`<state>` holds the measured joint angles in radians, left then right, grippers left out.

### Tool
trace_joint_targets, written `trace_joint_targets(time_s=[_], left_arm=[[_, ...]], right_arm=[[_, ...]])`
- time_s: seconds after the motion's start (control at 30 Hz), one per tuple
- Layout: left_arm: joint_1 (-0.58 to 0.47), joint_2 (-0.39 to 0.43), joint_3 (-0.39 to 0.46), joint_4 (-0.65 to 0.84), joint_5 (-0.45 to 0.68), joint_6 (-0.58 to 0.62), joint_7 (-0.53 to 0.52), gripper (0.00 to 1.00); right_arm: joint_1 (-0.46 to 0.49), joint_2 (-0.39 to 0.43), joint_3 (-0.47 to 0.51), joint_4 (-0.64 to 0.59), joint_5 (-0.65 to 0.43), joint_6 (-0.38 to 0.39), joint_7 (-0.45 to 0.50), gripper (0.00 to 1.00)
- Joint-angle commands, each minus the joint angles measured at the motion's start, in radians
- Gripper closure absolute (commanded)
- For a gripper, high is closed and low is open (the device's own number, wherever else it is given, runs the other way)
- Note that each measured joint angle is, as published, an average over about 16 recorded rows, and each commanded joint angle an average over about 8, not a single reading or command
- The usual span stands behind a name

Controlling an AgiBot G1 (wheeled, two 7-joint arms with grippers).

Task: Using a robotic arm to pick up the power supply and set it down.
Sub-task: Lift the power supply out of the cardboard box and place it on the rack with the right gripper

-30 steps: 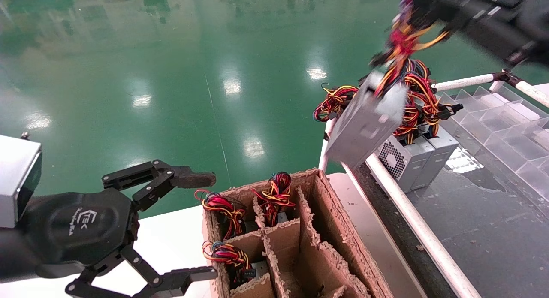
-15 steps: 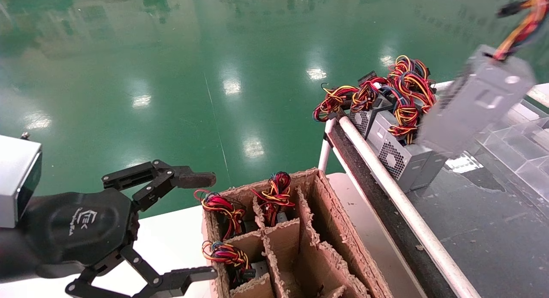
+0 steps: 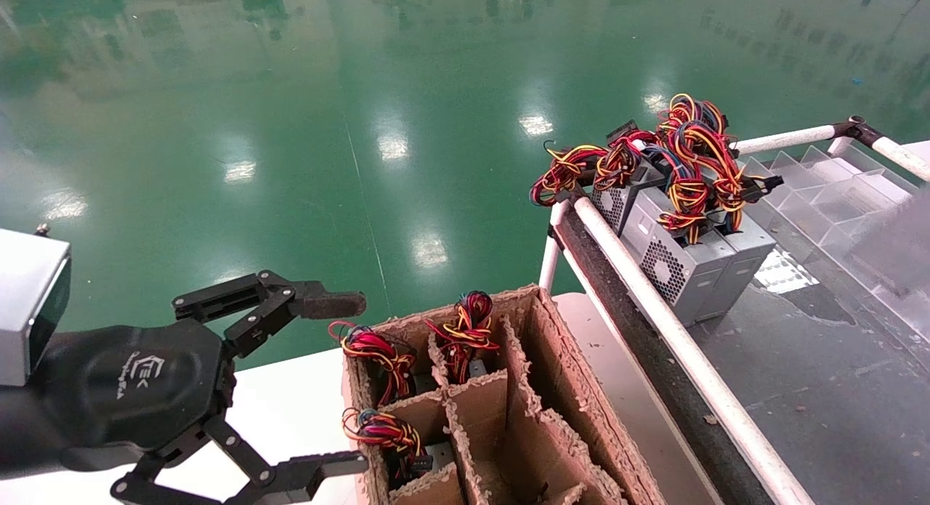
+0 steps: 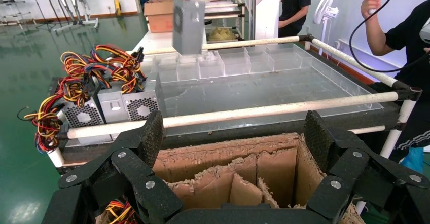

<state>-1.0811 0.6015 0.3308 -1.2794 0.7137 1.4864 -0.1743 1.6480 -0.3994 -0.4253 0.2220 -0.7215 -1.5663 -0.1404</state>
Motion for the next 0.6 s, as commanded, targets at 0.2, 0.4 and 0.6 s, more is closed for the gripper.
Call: trace_joint_targets(time_s=[0.2,0.4,0.6], left_arm=[[0.000,0.000,0.000,0.000,0.000,0.000,0.000,0.00],[0.000,0.000,0.001,0.000,0.000,0.000,0.000,0.00],[0.000,0.000,0.001,0.000,-0.001,0.000,0.000,0.00]], right_arm=[[-0.039,-0.029,-0.034,-0.077,-0.045,0.019,-0.067,1.00],[-0.045,-0.095,-0.054,-0.124,-0.075,0.071,-0.118,1.00],[-0.020,-0.154,-0.072,-0.149,-0.104,0.142,-0.145,1.00]])
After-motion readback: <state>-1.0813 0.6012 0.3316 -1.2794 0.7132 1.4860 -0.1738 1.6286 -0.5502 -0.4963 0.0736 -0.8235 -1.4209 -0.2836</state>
